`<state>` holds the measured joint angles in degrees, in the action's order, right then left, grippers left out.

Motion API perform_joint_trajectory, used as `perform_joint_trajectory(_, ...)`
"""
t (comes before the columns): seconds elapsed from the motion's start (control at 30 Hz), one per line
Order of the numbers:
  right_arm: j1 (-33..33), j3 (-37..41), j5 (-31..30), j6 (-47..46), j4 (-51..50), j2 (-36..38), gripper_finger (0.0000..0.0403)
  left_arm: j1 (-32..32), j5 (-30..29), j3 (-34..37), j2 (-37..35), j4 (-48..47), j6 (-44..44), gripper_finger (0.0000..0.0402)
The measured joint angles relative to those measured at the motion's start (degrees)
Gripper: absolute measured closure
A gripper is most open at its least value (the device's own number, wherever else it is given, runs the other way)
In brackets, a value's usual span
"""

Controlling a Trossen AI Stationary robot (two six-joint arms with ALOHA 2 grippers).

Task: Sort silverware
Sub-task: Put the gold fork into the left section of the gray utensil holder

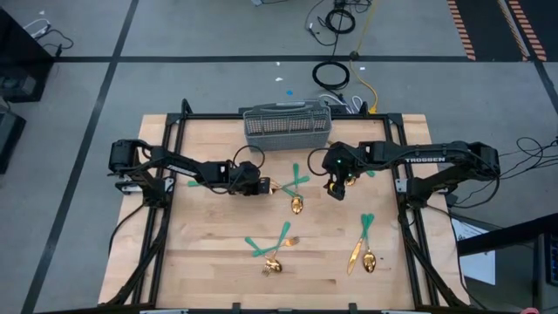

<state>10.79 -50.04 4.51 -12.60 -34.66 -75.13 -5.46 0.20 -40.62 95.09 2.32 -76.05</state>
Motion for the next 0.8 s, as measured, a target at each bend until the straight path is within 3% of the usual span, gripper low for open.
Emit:
perform_joint_trajectory(0.23,0.0,0.0,-0.1,0.4,0.2,0.0,0.0128,0.3,0.2,0.0,-3.9,-0.3,-0.1,0.0399)
perform_joint_trajectory(0.43,0.0,0.0,-0.1,0.4,0.2,0.0,0.0129,0.3,-1.9,0.0,-11.8,-4.5,1.6,0.04)
perform_joint_trajectory(0.8,0.0,0.0,-0.2,1.1,1.4,0.0,0.0129,-1.0,-12.2,-1.1,-29.4,-27.5,6.2,0.0401)
